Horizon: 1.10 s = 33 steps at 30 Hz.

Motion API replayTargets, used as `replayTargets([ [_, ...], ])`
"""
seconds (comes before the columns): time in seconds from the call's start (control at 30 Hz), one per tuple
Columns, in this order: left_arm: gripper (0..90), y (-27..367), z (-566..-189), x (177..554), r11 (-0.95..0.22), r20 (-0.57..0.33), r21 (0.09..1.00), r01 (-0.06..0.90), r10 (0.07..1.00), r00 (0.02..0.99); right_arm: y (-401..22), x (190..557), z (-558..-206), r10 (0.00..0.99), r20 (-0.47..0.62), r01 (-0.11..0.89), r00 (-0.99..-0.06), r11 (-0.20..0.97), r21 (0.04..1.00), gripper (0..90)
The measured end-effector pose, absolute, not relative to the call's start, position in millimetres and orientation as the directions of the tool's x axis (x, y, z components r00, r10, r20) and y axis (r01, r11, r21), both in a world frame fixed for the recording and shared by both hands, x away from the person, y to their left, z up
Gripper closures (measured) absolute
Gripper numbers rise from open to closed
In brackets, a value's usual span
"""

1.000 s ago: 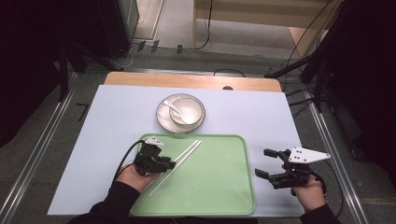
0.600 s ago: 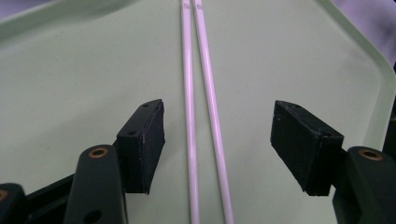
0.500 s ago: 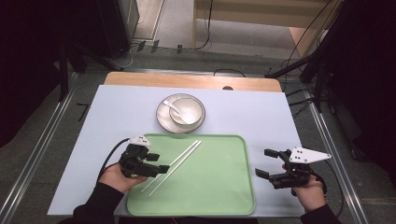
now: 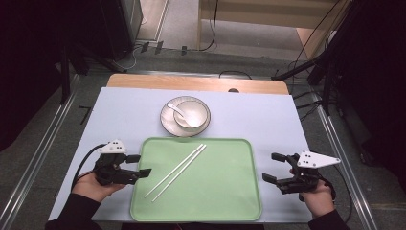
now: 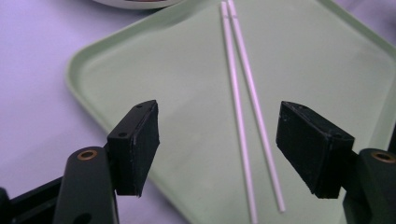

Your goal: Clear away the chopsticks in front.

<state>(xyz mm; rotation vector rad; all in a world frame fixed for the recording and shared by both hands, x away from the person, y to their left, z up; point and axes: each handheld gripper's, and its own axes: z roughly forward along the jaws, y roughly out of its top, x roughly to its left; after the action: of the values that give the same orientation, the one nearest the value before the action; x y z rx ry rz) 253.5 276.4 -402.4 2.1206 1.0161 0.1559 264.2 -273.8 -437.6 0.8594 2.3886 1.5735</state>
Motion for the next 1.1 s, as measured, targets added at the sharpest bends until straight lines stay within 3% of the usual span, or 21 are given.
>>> replayTargets([
  [0.57, 29.2, 329.0, -400.6, 237.3, -0.285, -0.181, 0.756, 0.589, 0.774, 0.607, -276.5, 263.2, -435.0, 0.553, 0.17, 0.364, -0.815, 0.262, 0.894, 16.0],
  [1.1, 28.3, 336.3, -401.5, 236.9, -0.283, -0.145, 0.783, 0.553, 0.782, 0.606, -276.2, 262.4, -433.6, 0.556, 0.163, 0.357, -0.815, 0.261, 0.897, 16.0],
])
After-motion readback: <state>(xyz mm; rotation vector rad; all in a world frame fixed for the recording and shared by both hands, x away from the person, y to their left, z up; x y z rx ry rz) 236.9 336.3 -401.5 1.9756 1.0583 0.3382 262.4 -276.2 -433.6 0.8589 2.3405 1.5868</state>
